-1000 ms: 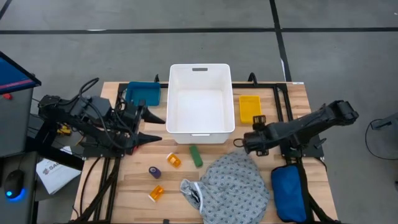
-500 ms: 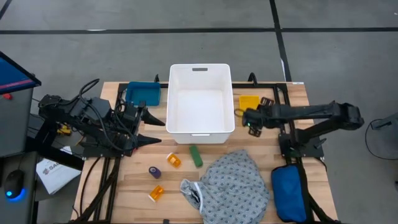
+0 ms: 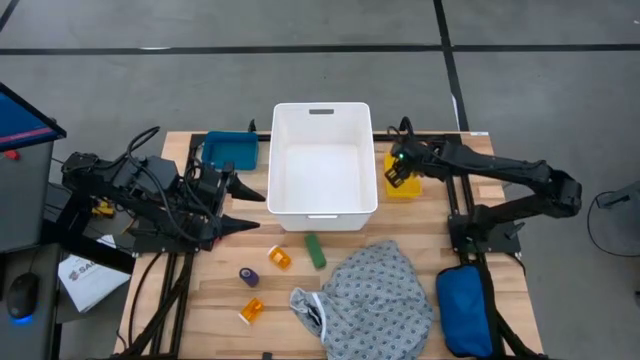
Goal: Pick & place medical supplies in basket/bin
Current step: Put the top orange pill bottle into the yellow bin, then put the bottom orange pill bottle into the yellow bin
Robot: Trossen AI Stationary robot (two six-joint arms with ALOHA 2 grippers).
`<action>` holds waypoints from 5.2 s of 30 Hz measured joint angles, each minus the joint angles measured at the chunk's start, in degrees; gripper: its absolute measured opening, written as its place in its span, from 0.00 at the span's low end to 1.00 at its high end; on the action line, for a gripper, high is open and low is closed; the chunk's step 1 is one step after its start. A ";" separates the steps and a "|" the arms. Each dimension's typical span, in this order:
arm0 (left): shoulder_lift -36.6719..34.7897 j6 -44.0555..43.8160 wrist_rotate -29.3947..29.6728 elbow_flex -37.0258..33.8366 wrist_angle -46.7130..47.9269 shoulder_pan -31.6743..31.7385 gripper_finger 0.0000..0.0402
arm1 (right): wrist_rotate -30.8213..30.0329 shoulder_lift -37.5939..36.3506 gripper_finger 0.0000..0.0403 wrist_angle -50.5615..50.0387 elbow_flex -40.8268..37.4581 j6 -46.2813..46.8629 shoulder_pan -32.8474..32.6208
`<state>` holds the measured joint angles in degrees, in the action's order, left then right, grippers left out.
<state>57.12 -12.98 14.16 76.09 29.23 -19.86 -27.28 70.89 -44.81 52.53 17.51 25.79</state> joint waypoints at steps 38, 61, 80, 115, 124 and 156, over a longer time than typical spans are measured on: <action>0.00 -1.06 0.82 0.00 0.05 0.00 0.68 | 2.93 1.53 0.51 27.99 -15.91 16.57 9.48; 0.61 -19.49 -6.57 0.02 22.68 -7.71 0.68 | 3.26 -22.75 0.49 22.01 -14.88 26.33 -12.91; 24.06 -74.01 -7.57 0.04 16.44 -41.43 0.76 | -9.18 -28.96 0.48 24.89 -14.88 38.45 -41.53; 45.62 -97.28 6.71 -10.79 18.19 -35.12 0.86 | -10.28 -33.40 0.48 37.53 -14.88 27.92 -48.75; 45.62 -96.99 4.94 -14.48 13.59 -35.23 0.86 | -10.52 -33.42 0.48 37.57 -14.88 28.16 -50.13; 45.59 -96.95 3.66 -15.56 10.82 -35.23 0.53 | -10.54 -32.96 0.48 37.59 -14.88 28.45 -50.15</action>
<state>102.72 -109.93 17.82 60.53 40.04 -55.09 -37.82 37.93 -7.22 37.65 45.96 -24.36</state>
